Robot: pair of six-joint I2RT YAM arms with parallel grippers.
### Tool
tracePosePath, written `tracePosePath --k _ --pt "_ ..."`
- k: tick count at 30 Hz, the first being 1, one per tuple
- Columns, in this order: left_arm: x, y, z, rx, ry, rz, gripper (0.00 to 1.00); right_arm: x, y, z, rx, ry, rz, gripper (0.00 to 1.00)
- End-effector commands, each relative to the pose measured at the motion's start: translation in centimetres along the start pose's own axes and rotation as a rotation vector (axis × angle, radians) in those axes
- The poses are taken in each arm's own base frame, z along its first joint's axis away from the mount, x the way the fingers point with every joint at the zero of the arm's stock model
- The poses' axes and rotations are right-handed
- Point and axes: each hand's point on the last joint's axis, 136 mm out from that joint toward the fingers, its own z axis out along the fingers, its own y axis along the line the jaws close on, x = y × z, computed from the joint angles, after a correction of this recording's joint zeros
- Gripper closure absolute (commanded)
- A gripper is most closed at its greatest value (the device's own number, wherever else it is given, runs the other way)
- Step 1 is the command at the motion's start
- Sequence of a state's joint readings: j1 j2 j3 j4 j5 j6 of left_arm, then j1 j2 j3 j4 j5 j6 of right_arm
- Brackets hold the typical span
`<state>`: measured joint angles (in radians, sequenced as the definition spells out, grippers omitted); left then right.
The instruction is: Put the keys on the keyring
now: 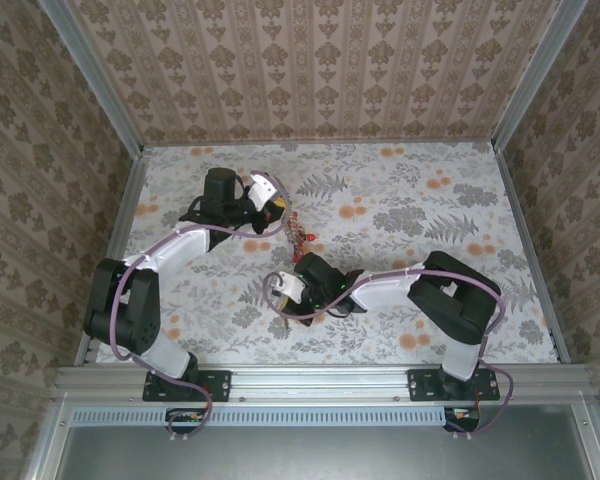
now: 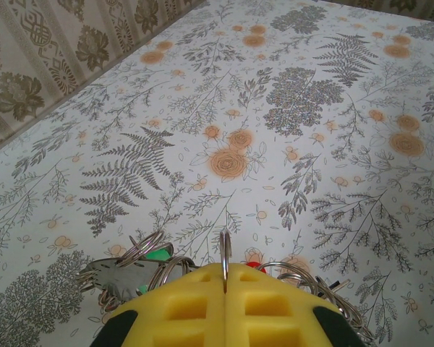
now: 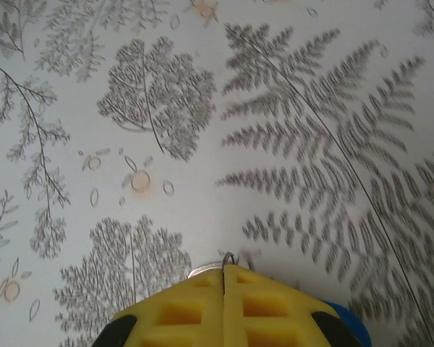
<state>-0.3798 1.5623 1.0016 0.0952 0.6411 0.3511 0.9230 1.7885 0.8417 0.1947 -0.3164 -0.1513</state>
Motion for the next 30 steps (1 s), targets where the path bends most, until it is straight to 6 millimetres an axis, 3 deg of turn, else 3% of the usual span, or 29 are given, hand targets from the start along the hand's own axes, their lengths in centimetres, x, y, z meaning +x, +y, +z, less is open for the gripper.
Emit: tracePosePath --k 1,4,9,14,21,30 --pt "-2.4 -1.1 -0.9 0.029 -0.059 0.056 1.00 0.3 -2.0 -2.3 0.098 -0.033 0.135 0.98" --pt "-2.2 -1.7 -0.7 0.046 -0.050 0.062 1.00 2.4 -4.6 -4.7 0.226 -0.029 0.289 0.99" --pt "-1.9 -2.7 -0.4 0.064 -0.045 0.073 1.00 8.1 -8.9 -9.2 0.408 0.062 0.658 0.99" --pt "-1.9 -3.6 -0.1 0.087 -0.041 0.083 1.00 12.1 -11.2 -12.5 0.524 0.133 0.889 1.00" --pt "-1.7 -4.1 0.0 0.098 -0.032 0.084 1.00 14.2 -13.1 -13.7 0.551 0.195 1.044 0.98" --pt "-1.3 -4.2 -0.1 0.098 -0.017 0.085 1.00 12.7 -13.9 -13.3 0.514 0.182 1.053 0.86"
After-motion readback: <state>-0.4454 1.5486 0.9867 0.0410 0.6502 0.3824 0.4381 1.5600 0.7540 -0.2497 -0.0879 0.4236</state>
